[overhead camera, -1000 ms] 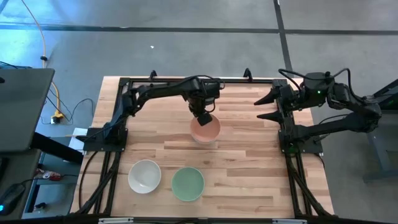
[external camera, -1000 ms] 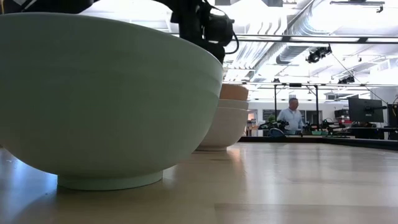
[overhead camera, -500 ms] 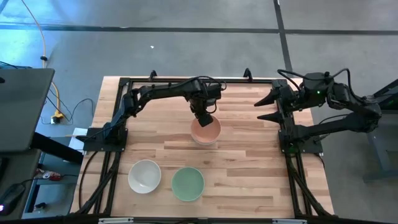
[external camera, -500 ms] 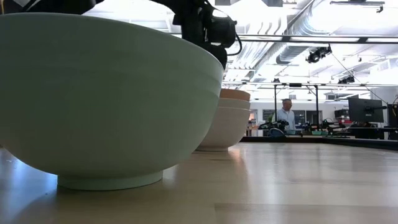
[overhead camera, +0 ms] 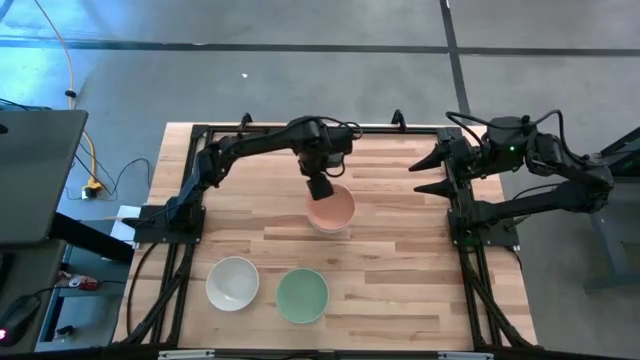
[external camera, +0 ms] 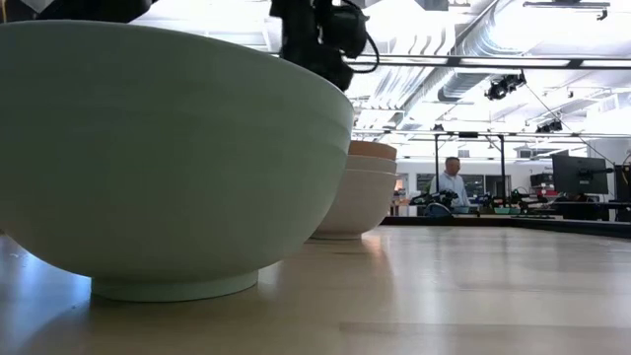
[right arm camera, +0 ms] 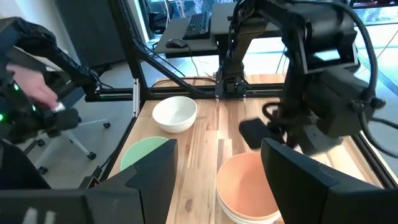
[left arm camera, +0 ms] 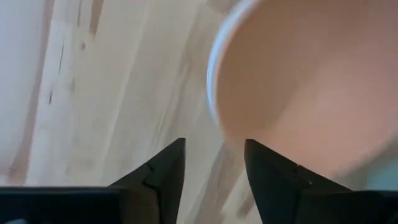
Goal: Nest bowls inside each other
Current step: Stack the white bowl on top of the orange bowl
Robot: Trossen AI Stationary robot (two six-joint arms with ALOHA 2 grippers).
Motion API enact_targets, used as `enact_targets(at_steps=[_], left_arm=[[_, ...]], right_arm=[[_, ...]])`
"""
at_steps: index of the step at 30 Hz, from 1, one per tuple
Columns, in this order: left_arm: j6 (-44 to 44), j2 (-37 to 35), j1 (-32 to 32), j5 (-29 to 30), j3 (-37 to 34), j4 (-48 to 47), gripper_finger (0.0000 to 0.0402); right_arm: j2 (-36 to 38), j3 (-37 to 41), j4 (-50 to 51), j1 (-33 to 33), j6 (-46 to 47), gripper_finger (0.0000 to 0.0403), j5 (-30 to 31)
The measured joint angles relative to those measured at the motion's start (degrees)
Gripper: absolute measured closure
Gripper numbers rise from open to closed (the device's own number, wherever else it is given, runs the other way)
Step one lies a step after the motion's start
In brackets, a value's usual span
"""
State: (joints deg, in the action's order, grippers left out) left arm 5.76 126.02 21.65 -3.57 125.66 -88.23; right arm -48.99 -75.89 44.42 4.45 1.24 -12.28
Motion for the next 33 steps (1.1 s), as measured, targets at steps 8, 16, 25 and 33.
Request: enact_targets(at_steps=[8, 16, 25, 33], left_arm=[[-8.94, -10.9, -3.1, -0.5, -3.64, -1.62, 0.0245], [-13.07, -24.4, -7.34, -1.19, -12.97, -1.71, 0.0243], [-9.02, -39.44, -12.78, -4.55, -30.84, -1.75, 0.0245], [-1.63, -47.69, -20.44, -4.82, -47.58, -1.56, 0.0245]], right_arm=[[0.0, 0.0, 1.77, 0.0, 0.01, 0.0179, -0.15], [0.0, 0.0, 1.71, 0.0, -0.98, 0.0179, -0.15], [0.0, 0.0, 1.67, 0.0, -1.21, 0.0179, -0.15], [-0.15, 0.0, 0.99, 0.0, -1.19, 0.0179, -0.13]])
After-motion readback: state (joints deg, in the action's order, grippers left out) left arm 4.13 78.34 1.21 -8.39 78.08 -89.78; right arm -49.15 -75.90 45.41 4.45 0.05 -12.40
